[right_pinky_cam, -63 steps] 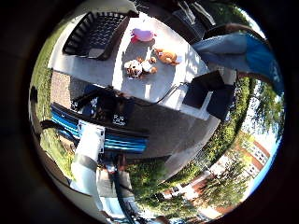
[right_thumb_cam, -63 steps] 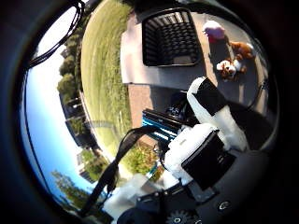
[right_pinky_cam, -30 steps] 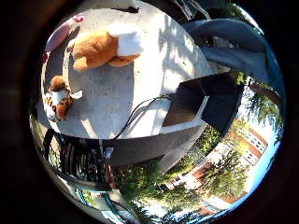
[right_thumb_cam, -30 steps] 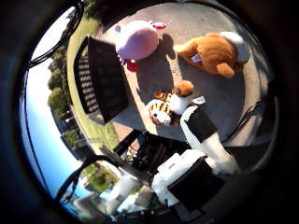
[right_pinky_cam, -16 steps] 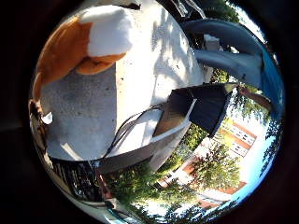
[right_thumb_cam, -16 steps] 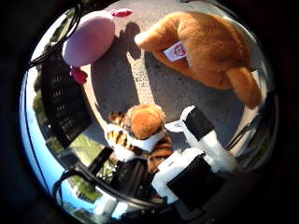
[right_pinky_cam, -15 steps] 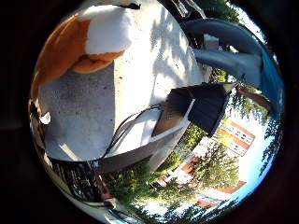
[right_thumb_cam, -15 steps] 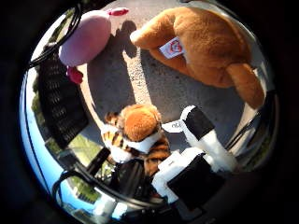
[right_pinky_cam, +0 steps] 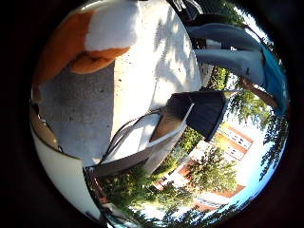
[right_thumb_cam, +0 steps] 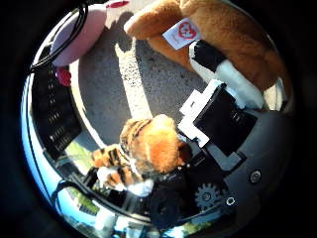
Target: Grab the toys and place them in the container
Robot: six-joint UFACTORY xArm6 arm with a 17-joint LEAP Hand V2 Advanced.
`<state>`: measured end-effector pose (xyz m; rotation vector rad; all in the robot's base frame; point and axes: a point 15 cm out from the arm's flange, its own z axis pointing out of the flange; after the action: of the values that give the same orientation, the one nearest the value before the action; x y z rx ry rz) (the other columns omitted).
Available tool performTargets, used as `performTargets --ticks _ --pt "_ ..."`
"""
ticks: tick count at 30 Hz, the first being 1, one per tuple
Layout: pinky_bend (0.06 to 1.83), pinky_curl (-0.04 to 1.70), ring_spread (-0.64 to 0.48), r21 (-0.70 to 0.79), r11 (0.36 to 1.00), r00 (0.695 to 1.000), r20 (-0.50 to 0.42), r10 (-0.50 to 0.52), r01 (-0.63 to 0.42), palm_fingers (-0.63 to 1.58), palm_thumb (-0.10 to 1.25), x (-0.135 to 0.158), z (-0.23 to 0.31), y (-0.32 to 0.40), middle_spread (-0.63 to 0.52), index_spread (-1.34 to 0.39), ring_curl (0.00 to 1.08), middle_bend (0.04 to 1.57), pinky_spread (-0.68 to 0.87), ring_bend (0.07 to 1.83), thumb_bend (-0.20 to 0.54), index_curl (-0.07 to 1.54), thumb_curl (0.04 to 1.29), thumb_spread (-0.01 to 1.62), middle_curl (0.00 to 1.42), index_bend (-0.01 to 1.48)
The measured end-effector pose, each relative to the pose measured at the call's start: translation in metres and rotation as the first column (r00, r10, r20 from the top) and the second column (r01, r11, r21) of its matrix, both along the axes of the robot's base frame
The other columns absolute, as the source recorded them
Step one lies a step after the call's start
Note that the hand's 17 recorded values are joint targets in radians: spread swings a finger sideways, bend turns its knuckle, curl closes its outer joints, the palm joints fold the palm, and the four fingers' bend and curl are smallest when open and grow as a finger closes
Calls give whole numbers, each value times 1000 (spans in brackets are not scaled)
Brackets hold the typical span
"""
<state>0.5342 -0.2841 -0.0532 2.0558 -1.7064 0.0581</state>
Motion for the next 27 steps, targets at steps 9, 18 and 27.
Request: performTargets --ticks 9,18,27 --pt "1272 584 -68 1 999 999 24 -46 46 1043 1045 -1 106 -26 -256 -690 793 1020 278 1234 -1 311 550 1078 866 371" --pt "1439 765 -124 281 957 997 -45 -56 66 860 1035 -50 274 55 -280 -914 881 1138 201 1370 -13 454 625 1104 1028 573" --pt "1512 879 -143 490 862 992 61 114 -129 724 1019 -95 410 204 -283 -1052 916 1230 157 1481 -14 660 677 1124 1119 680"
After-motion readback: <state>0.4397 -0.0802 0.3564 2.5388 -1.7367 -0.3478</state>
